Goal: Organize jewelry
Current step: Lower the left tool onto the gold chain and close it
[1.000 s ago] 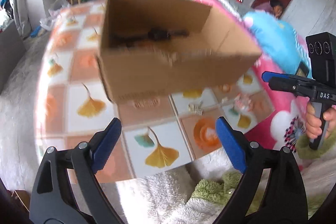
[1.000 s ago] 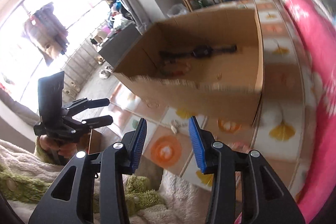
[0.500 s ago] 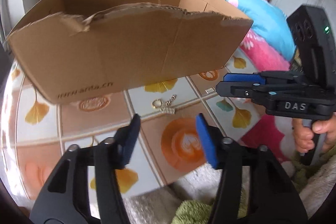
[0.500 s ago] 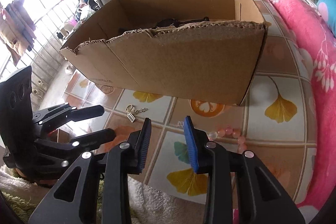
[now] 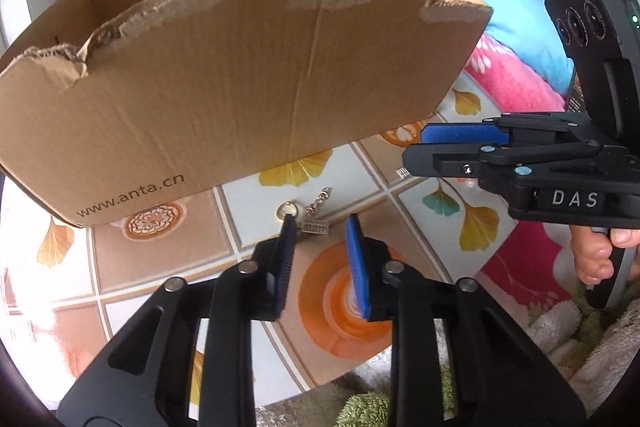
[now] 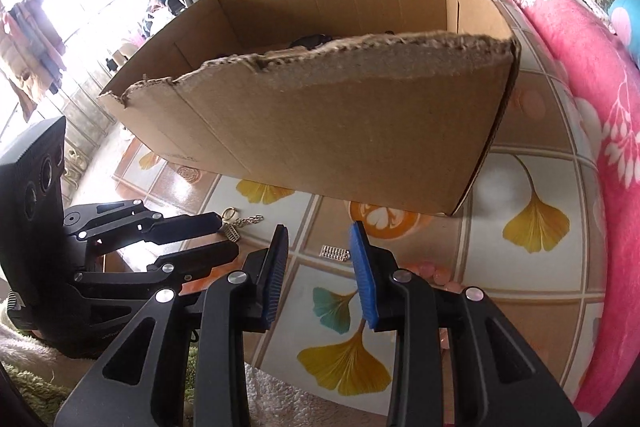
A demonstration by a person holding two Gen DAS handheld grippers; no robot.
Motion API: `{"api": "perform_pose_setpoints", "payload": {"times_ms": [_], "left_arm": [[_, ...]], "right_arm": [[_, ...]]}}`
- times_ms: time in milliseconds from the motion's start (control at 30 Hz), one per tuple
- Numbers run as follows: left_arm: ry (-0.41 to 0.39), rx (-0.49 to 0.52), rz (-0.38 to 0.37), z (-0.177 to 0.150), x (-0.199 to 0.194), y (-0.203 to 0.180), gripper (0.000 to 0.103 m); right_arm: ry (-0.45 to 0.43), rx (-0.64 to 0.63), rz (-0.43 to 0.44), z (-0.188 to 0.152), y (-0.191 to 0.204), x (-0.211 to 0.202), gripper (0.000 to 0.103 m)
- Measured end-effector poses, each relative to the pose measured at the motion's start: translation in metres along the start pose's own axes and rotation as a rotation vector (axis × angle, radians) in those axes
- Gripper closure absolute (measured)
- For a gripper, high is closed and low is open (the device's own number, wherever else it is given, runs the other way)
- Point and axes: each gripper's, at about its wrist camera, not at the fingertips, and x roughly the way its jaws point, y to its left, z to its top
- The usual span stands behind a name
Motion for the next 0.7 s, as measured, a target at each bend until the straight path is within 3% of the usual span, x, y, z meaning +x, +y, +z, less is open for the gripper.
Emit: {"api": "perform_pose_setpoints", "payload": {"times_ms": [200, 467, 567, 700], "left_arm": [[-0.001, 0.015, 0.014, 0.005, 0.007, -0.001, 0.086], [-0.008, 0.108, 0.072, 0.007, 0.014, -0.017, 0.086], [-0.016, 0.131, 0.099, 0.006, 0.014, -0.021, 0.090], [-0.023, 0.123, 0.094, 0.006, 0.014, -0.021, 0.091]], "right_arm": [[0.004, 0.009, -0.003, -0.001, -0.003, 0.001, 0.071], [0.008, 0.018, -0.015, -0.004, -0.003, -0.001, 0.071], [0.007, 0.017, -0.017, -0.005, -0.004, -0.003, 0.071], [0.007, 0.012, -0.022, -0.004, -0.002, -0.005, 0.071]]}}
